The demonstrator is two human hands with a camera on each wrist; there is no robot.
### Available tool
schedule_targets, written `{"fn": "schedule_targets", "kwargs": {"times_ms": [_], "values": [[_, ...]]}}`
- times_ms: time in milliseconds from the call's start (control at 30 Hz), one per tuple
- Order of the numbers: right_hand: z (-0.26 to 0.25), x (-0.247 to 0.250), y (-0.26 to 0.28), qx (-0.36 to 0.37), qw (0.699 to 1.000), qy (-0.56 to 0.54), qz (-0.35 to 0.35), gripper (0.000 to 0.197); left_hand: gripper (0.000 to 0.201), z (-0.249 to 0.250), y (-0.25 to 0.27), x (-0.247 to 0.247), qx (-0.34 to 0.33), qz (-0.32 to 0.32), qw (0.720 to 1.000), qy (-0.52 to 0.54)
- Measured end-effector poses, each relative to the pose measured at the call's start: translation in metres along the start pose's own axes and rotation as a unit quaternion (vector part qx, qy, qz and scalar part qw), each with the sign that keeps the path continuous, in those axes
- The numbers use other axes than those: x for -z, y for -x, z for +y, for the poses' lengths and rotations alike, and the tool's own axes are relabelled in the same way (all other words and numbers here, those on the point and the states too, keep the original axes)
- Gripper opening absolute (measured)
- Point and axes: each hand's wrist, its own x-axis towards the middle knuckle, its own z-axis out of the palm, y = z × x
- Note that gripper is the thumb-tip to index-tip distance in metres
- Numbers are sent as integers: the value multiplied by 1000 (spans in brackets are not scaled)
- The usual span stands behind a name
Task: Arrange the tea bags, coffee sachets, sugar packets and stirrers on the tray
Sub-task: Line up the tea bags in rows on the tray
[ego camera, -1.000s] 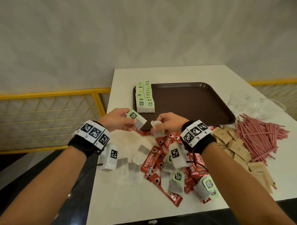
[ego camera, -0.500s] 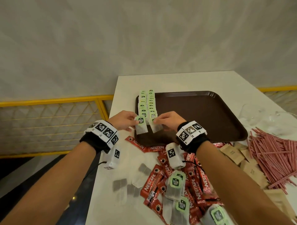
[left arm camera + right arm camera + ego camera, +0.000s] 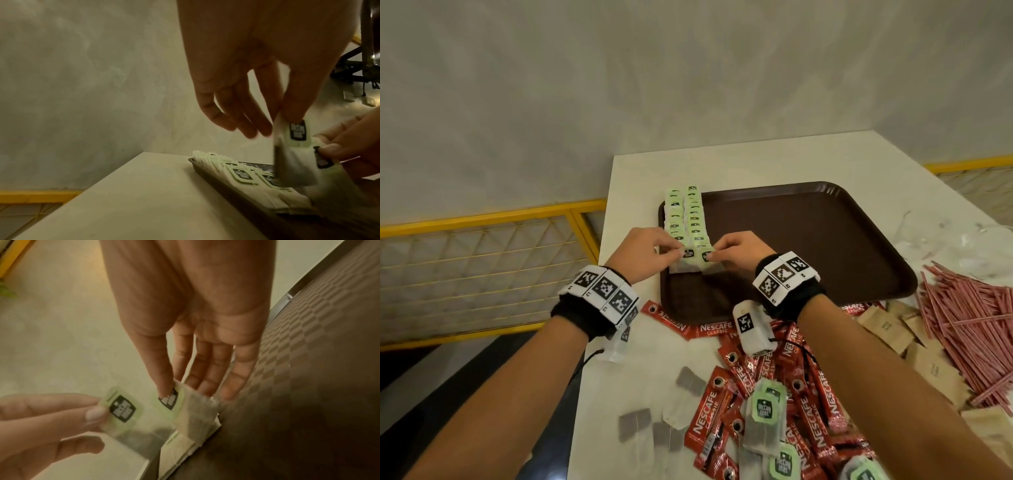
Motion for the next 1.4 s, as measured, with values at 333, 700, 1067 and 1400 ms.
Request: {"fn": "schedule_targets", "kwargs": {"times_ms": [333, 700, 1067, 1400], "values": [[2, -2, 1, -26, 1000, 15, -5, 11, 9, -3, 4, 2, 64, -93, 988, 104], [-2, -2, -3, -55, 998, 6, -29, 9, 12, -14, -5, -8, 155, -90, 960, 214], [-11, -7, -24, -77, 997, 22, 3, 17, 21, -18, -23, -15, 122, -57, 986, 101], [-8, -6, -32, -89, 991, 95, 10, 20, 36, -14, -19, -22, 79, -2, 997, -7]]}}
